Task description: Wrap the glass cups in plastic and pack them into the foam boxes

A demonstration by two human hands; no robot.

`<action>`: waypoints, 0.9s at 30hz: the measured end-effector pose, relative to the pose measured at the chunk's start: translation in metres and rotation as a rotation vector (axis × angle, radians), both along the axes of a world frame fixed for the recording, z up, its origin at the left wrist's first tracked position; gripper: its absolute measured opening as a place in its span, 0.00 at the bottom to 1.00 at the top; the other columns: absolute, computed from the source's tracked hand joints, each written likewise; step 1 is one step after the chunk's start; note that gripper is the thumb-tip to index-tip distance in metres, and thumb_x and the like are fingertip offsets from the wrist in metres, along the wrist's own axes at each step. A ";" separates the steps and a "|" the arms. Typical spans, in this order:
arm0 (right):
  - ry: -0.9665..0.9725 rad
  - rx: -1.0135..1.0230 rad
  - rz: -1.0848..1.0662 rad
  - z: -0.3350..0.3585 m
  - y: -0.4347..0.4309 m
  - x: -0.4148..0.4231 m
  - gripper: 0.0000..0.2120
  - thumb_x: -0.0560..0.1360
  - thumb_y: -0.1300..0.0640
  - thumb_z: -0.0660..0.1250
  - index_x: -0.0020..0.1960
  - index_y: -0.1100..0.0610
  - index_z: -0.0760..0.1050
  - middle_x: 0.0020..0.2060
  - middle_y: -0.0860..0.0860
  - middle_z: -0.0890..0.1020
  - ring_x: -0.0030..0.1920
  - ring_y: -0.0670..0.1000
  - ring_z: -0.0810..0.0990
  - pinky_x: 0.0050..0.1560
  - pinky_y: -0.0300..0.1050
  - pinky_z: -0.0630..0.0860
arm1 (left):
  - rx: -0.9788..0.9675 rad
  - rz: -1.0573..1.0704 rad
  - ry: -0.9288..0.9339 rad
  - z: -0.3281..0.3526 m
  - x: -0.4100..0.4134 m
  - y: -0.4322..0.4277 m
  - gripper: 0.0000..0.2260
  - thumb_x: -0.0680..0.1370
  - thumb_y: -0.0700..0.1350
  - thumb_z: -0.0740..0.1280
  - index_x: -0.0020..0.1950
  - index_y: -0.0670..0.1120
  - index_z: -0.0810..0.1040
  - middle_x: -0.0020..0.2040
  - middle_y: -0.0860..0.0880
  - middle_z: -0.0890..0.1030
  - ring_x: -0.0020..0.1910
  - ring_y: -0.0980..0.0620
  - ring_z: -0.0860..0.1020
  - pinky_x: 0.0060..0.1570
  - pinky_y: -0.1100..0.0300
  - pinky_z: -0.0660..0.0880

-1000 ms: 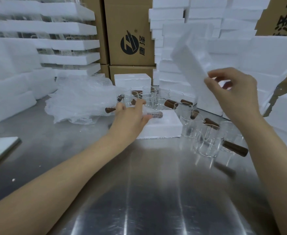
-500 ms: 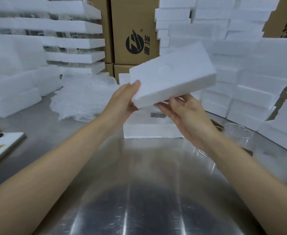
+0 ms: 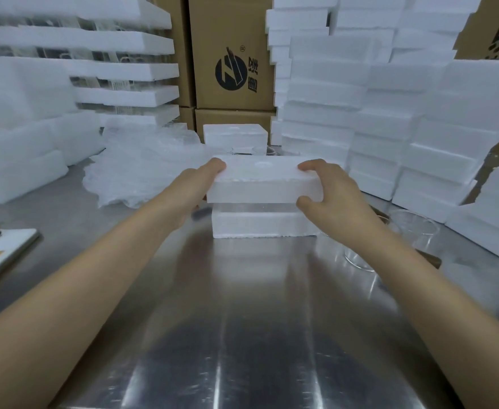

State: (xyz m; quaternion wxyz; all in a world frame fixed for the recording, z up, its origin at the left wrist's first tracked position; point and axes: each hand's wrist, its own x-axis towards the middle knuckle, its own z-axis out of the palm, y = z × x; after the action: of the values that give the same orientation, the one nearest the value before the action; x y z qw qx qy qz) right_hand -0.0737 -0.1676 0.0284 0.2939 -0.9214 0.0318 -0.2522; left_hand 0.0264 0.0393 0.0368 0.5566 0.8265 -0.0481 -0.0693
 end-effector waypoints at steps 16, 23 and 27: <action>-0.036 -0.134 0.030 0.001 -0.005 -0.001 0.27 0.69 0.52 0.72 0.65 0.52 0.68 0.63 0.46 0.72 0.60 0.48 0.71 0.58 0.47 0.70 | -0.064 -0.001 -0.086 -0.002 0.007 0.002 0.15 0.76 0.55 0.62 0.45 0.44 0.78 0.41 0.48 0.80 0.40 0.48 0.78 0.51 0.56 0.76; -0.080 -0.075 0.006 0.001 -0.008 0.003 0.22 0.68 0.50 0.74 0.59 0.53 0.73 0.47 0.45 0.76 0.44 0.46 0.73 0.36 0.36 0.70 | -0.022 0.067 -0.179 -0.001 0.006 -0.001 0.29 0.78 0.68 0.52 0.44 0.43 0.77 0.39 0.46 0.81 0.40 0.46 0.82 0.55 0.51 0.77; -0.173 0.110 -0.094 0.005 -0.010 0.003 0.17 0.68 0.46 0.72 0.50 0.54 0.72 0.38 0.40 0.72 0.37 0.39 0.73 0.28 0.30 0.67 | -0.010 0.059 -0.138 0.002 0.003 -0.004 0.37 0.77 0.69 0.41 0.53 0.41 0.77 0.43 0.43 0.82 0.43 0.46 0.82 0.54 0.50 0.78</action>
State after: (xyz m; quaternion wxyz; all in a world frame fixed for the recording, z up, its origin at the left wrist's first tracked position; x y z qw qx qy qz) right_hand -0.0706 -0.1771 0.0338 0.3335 -0.8762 0.0631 -0.3422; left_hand 0.0290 0.0350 0.0390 0.5579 0.8276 -0.0621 0.0046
